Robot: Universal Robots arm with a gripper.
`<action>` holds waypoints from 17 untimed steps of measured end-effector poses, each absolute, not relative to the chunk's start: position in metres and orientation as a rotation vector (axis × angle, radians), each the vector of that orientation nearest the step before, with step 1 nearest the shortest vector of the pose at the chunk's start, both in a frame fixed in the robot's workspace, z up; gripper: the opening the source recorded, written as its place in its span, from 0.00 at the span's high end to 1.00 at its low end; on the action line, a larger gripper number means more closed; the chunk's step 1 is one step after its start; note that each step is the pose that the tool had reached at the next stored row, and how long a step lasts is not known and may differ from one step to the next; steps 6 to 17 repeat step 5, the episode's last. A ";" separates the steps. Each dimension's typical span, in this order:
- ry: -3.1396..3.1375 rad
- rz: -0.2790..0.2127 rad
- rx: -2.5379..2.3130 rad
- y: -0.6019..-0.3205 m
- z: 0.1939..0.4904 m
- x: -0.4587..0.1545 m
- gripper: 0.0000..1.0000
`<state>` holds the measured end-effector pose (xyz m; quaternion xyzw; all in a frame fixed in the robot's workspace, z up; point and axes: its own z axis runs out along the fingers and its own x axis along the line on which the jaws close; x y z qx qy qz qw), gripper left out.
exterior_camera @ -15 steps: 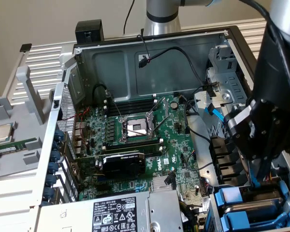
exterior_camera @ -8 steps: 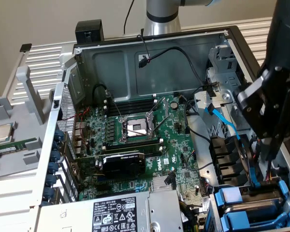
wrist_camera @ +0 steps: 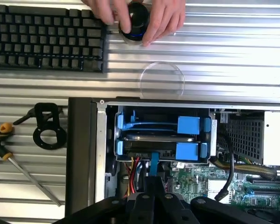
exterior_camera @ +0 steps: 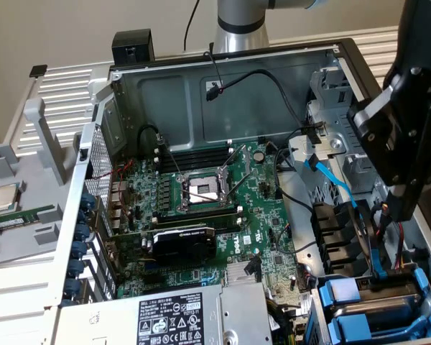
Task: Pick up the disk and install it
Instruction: 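Insert the second disk wire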
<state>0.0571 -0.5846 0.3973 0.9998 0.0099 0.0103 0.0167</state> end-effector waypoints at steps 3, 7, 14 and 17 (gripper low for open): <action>0.031 0.032 3.108 -0.585 0.397 0.057 0.89; 0.031 0.032 3.108 -0.585 0.397 0.057 0.89; 0.031 0.032 3.108 -0.585 0.397 0.057 0.89; 0.031 0.032 3.108 -0.585 0.397 0.057 0.89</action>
